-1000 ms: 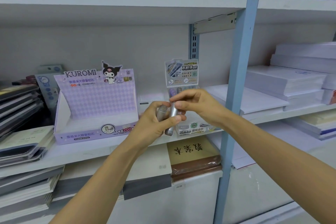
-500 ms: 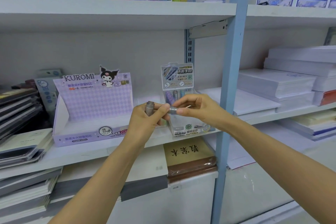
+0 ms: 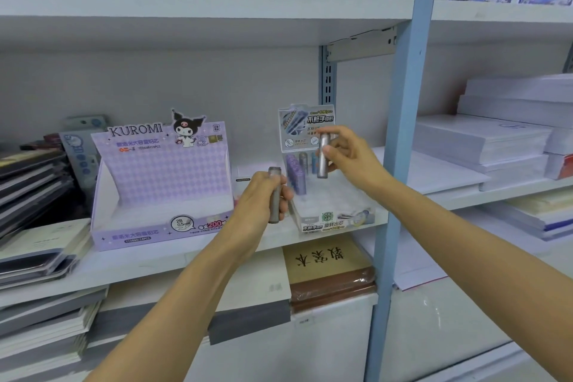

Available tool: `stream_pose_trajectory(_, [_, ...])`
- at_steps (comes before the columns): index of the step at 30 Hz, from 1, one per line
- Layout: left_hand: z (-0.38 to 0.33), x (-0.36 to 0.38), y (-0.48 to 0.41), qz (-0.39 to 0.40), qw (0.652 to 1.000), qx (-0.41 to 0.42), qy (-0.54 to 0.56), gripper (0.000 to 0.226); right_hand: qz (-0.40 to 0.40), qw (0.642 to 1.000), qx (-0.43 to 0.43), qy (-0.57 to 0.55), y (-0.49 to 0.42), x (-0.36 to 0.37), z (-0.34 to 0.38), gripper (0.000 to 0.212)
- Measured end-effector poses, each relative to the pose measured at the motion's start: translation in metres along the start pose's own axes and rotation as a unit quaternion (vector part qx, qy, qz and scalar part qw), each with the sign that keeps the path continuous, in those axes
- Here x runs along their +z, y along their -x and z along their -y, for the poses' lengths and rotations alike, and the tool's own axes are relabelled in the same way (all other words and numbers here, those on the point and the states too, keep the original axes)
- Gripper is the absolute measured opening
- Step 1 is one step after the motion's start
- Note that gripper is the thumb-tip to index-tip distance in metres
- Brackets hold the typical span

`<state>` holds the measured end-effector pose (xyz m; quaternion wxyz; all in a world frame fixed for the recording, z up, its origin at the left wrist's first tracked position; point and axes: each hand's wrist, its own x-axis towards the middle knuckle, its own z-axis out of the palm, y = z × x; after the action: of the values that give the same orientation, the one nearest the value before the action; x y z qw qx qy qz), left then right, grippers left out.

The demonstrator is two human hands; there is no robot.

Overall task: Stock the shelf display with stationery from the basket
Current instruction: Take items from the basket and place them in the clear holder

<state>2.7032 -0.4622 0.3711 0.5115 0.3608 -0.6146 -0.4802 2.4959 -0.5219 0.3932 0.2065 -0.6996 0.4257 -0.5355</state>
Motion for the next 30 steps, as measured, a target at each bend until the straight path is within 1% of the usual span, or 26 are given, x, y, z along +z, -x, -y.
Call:
stream_pose_trajectory(3, [0.003, -0.007, 0.002, 0.017, 1.000, 0.022, -0.007, 0.024, -0.048, 0.999, 0.012, -0.011, -0.019, 0.008, -0.006, 0.025])
stream_pose_trajectory(6, [0.002, -0.014, -0.002, 0.008, 0.999, 0.026, -0.024, 0.024, -0.069, 0.997, 0.012, 0.042, -0.034, 0.016, -0.013, 0.021])
stream_pose_trajectory(11, [0.005, -0.019, -0.006, -0.003, 0.999, 0.028, -0.021, 0.019, -0.028, 0.992, 0.024, 0.119, -0.040, 0.027, -0.024, 0.020])
stream_pose_trajectory(13, [0.007, -0.021, -0.007, 0.004, 0.999, 0.031, -0.015, 0.019, -0.017, 0.989, 0.011, 0.144, -0.039, 0.024, -0.026, 0.019])
stream_pose_trajectory(16, [0.011, -0.024, -0.007, 0.026, 0.998, 0.052, -0.011, 0.021, 0.031, 0.981, -0.010, 0.191, -0.042, 0.014, -0.025, 0.016])
stream_pose_trajectory(18, [0.012, -0.025, -0.008, 0.028, 0.997, 0.064, -0.013, 0.021, 0.051, 0.977, -0.009, 0.205, -0.044, 0.012, -0.024, 0.017])
stream_pose_trajectory(24, [0.014, -0.025, -0.008, 0.025, 0.997, 0.070, 0.001, 0.023, 0.031, 0.972, -0.025, 0.231, -0.046, 0.020, -0.025, 0.019])
stream_pose_trajectory(27, [0.015, -0.026, -0.008, 0.005, 0.998, 0.059, 0.011, 0.023, 0.043, 0.966, -0.036, 0.254, -0.048, 0.021, -0.028, 0.020])
stream_pose_trajectory(30, [0.015, -0.026, -0.009, -0.020, 0.999, 0.047, 0.008, 0.025, 0.037, 0.970, -0.039, 0.235, -0.049, 0.021, -0.030, 0.023])
